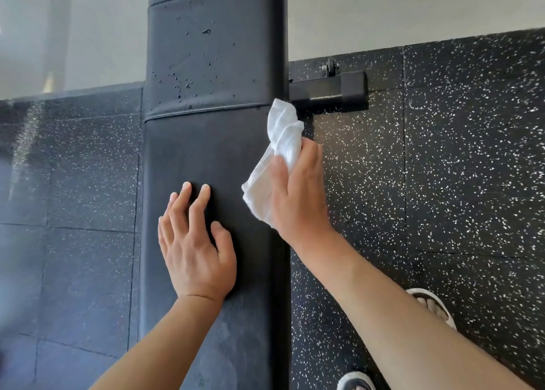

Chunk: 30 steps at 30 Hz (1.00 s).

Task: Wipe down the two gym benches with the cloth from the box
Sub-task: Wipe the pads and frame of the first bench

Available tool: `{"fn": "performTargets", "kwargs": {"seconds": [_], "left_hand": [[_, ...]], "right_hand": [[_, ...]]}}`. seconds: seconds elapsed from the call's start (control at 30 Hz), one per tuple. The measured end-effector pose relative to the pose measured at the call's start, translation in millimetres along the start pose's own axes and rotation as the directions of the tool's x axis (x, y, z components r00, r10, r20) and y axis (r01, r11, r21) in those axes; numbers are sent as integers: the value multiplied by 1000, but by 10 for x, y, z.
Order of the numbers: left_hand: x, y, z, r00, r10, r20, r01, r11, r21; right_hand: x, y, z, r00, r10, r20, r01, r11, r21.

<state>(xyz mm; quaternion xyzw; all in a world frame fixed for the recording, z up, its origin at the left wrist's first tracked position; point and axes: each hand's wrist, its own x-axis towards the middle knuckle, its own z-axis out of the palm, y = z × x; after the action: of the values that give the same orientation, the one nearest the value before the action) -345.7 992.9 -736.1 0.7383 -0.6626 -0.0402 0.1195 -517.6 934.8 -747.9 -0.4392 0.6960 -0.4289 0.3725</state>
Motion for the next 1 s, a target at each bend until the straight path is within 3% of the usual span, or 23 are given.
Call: {"fn": "performTargets", "kwargs": {"seconds": [0.27, 0.63, 0.77, 1.0], "left_hand": [[4, 17, -13, 1000, -23, 14, 23, 1000, -3], [-9, 34, -30, 1000, -2, -2, 2, 999, -44], [-16, 45, -47, 1000, -6, -6, 6, 997, -78], [-76, 65, -171, 996, 0, 91, 12, 991, -131]], "right_hand": [[-1140, 222, -144, 992, 44, 115, -50, 998, 50], [-315, 67, 58, 998, 17, -52, -15, 999, 36], [-881, 166, -8, 997, -40, -64, 41, 999, 26], [-2341, 414, -200, 999, 3, 47, -5, 999, 31]]}}
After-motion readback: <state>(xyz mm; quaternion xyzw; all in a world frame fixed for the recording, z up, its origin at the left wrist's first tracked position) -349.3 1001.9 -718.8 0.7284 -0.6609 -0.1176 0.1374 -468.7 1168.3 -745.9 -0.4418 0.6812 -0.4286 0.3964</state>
